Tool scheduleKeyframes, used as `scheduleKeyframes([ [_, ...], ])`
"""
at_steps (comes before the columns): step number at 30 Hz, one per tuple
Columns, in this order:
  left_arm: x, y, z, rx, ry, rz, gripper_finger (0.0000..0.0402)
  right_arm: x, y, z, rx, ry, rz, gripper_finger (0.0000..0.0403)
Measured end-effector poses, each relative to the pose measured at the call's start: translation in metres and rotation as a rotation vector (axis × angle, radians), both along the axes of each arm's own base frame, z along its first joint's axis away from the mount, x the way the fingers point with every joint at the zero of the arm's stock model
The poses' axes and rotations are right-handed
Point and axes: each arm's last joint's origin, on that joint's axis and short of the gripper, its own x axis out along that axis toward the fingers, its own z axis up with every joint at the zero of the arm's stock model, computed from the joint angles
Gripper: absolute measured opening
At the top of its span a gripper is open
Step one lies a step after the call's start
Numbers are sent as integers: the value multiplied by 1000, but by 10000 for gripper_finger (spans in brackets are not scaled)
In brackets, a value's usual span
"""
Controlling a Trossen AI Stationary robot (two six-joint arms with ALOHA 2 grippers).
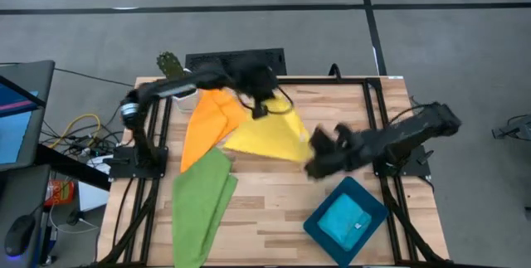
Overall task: Fold microfiber towels
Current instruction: Fold the yellow microfiber towel
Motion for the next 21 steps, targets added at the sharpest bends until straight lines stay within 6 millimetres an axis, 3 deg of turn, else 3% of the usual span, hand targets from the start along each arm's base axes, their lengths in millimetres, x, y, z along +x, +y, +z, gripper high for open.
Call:
scheduleKeyframes([
  [4, -38, 10, 39, 165, -40, 121, 1, -23, -52, 34, -143, -119, -161, 11],
  [8, -60, 27, 64, 281, -131, 197, 1, -45, -102, 56, -302, -185, -350, 8],
  [12, -72, 45, 78, 355, -220, 223, 1, -46, -138, 71, -400, -203, -325, 11],
  [16, -78, 55, 88, 476, -253, 259, 1, -35, -158, 87, -527, -248, -242, 11],
  [21, -80, 55, 84, 472, -201, 257, 0, -29, -164, 86, -609, -169, -218, 10],
])
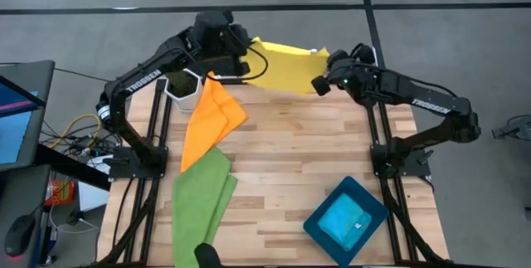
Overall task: Fold microfiber towels
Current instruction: Fold the yellow microfiber towel
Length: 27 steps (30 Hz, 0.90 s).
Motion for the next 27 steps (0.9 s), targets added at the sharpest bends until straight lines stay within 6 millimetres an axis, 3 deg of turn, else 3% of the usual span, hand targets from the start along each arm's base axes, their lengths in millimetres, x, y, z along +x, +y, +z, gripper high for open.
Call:
scheduleKeyframes([
  [4, -2, -6, -8, -136, 25, -33, 0, -1, 10, -6, 34, 42, 20, 10],
  [7, 0, -17, -24, -337, 33, -73, 0, 0, 28, -26, 85, 79, 46, 8],
  [12, 13, -62, -89, -631, 278, -184, 0, 2, 73, -80, 308, 91, 167, 11],
  [16, 18, -103, -140, -742, 469, -297, 0, 0, 108, -111, 460, 106, 302, 9],
  [21, 22, -126, -175, -743, 516, -355, 0, -4, 120, -110, 503, 113, 391, 8],
  [27, 24, -127, -182, -812, 468, -296, 0, -2, 116, -113, 632, 178, 478, 11],
])
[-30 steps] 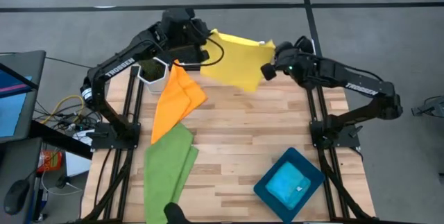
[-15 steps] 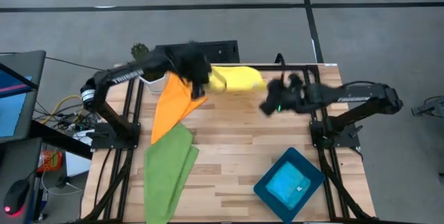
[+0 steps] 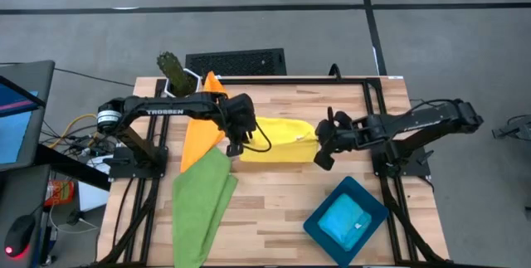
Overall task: Fold microfiber towels
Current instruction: Fold the yellow microfiber towel
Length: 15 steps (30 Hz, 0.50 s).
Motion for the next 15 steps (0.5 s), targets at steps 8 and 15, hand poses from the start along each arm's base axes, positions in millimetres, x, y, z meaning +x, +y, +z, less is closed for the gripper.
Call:
scheduleKeyframes([
  [8, 2, -1, 0, -43, 1, 72, 0, 8, -2, -41, 72, 87, -84, 13],
  [15, 5, -4, -8, 82, -10, 95, 0, 16, -5, -63, 71, 114, -122, 11],
])
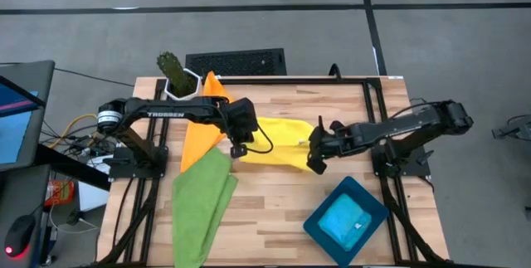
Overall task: Fold microfiber towels
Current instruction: Fold the yellow microfiber towel
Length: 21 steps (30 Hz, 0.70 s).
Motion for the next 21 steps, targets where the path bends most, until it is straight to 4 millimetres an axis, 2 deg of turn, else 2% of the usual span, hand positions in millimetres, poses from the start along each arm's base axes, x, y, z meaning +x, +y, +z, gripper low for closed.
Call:
scheduleKeyframes([
  [7, -3, 14, -35, 47, -72, 90, 0, 2, -22, -8, -14, 68, -74, 12],
  [14, -8, 40, -41, 125, -135, 193, 0, 8, -52, -15, -26, 99, -126, 18],
  [21, -8, 48, -44, 139, -170, 194, 0, 14, -70, -30, 1, 147, -148, 18],
])
